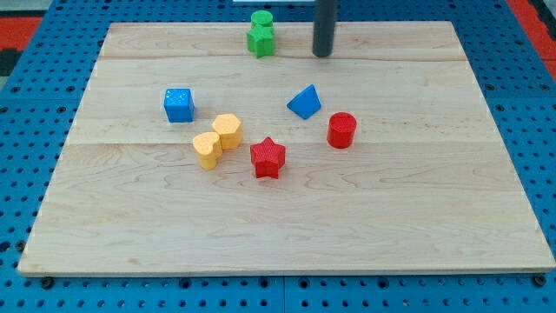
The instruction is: Slightly move the red circle to the left side
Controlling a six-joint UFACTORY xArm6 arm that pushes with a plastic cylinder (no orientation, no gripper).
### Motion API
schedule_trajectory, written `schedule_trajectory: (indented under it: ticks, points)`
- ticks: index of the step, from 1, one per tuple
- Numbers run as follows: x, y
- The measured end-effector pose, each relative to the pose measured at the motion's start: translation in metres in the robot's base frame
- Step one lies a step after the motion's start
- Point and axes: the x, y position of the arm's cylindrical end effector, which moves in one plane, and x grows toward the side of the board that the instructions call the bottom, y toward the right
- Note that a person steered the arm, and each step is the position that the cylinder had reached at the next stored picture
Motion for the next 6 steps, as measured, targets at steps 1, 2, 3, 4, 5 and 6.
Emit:
schedule_trajectory:
  ticks: [1,2,3,4,5,6]
  points:
    - [0.043,0.010]
    - [0.076,-0.001]
    - [0.096,0.032]
    - [0.142,0.028]
    - [0.189,0.020]
    - [0.194,0.024]
